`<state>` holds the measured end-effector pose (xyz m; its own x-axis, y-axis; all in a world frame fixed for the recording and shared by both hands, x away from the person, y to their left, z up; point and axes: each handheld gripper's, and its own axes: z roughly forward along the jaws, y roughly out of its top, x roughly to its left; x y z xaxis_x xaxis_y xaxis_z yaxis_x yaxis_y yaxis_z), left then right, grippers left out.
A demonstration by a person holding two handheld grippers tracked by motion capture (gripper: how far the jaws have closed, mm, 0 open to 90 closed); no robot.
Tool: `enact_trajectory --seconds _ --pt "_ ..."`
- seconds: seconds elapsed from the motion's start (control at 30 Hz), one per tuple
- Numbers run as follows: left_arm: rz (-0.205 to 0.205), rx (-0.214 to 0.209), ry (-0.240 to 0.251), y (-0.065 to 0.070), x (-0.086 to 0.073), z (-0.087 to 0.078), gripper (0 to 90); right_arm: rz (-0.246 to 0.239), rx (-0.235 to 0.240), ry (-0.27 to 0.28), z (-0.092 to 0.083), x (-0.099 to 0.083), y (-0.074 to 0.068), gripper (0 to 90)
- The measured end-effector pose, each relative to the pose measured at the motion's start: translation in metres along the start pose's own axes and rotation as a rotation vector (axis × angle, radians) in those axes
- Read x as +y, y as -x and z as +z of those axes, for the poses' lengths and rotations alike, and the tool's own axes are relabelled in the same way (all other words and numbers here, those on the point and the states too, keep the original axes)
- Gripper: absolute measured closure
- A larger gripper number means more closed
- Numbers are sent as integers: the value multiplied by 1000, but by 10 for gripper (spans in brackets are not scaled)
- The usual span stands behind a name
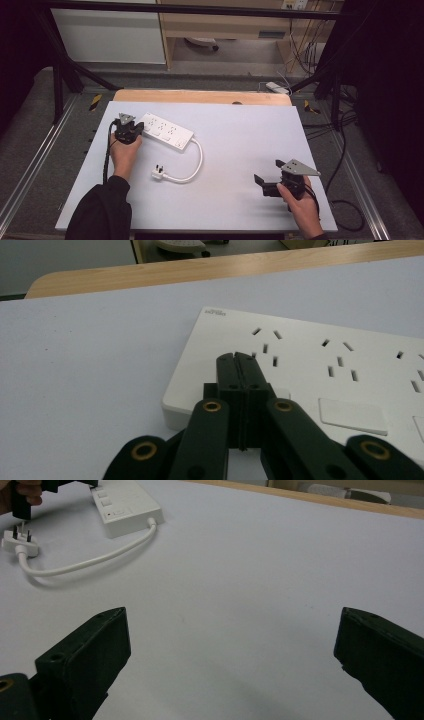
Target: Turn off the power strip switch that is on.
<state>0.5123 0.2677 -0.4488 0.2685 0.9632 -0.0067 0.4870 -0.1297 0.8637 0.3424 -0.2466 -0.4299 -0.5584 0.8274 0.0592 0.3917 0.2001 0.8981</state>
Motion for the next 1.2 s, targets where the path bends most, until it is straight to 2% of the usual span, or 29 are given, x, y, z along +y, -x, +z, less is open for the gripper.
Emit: enact_trajectory --seconds 0.7,0.87,1.2 --pt "-11 -14 11 1 1 0 900 1 1 -1 0 0 0 21" --pt "-2 -15 7 2 1 0 900 -1 0 0 0 0 0 21" --pt "-2 -20 33 1 3 -2 900 1 0 0 0 0 0 21"
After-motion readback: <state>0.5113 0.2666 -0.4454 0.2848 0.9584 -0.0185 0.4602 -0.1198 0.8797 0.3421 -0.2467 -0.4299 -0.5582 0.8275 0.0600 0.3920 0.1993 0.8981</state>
